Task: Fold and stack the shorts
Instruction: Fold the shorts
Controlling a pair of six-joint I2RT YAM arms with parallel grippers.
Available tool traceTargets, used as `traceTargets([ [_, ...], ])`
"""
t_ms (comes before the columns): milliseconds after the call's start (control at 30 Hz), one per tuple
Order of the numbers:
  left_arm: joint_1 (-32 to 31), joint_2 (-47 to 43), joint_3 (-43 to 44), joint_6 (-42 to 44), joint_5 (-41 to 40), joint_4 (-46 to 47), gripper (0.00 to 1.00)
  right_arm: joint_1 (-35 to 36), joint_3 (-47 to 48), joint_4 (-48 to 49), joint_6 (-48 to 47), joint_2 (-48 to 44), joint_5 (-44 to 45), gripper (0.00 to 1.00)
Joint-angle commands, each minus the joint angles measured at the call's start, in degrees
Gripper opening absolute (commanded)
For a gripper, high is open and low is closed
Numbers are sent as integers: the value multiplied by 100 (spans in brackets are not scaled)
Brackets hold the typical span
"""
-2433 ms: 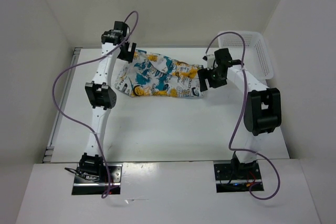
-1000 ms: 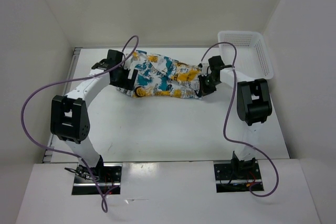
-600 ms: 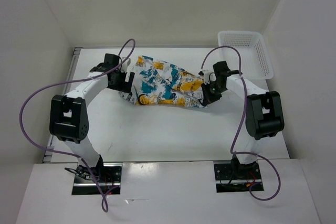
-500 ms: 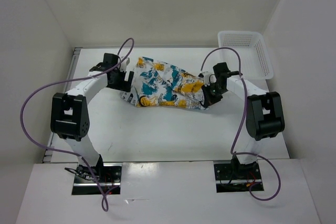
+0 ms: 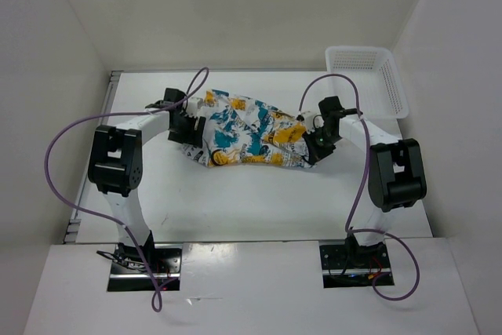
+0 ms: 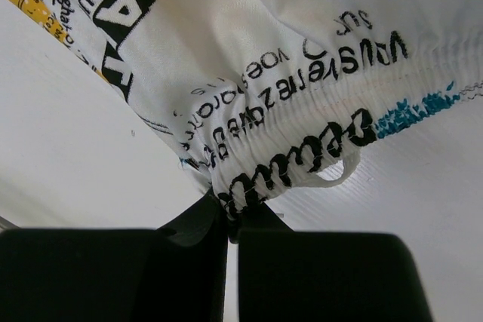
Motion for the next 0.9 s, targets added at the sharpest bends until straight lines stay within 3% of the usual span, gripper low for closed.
traceTargets([
  [0,-77,7,-183,27,355,76,76,66,-81,-87,-125,-368,145,0],
  [33,-77,7,-184,27,408,15,67,66,-142,-87,-125,-369,145,0],
  [133,-77,-46,-184,27,539,-38,55,66,-195,-35,-125,-369,145,0],
  [233,-77,-46,-184,27,540,-38,33,66,-195,-34,-125,-369,198,0],
  [400,-77,-107,-289,27,593,-38,26,66,-81,-34,-125,-369,250,0],
  [533,-77,-221,-289,27,593,-38,0,66,-81,18,-125,-369,251,0],
  [867,-77,-1223,-965,27,4,-495,0,66,-98,18,-239,-754,566,0],
])
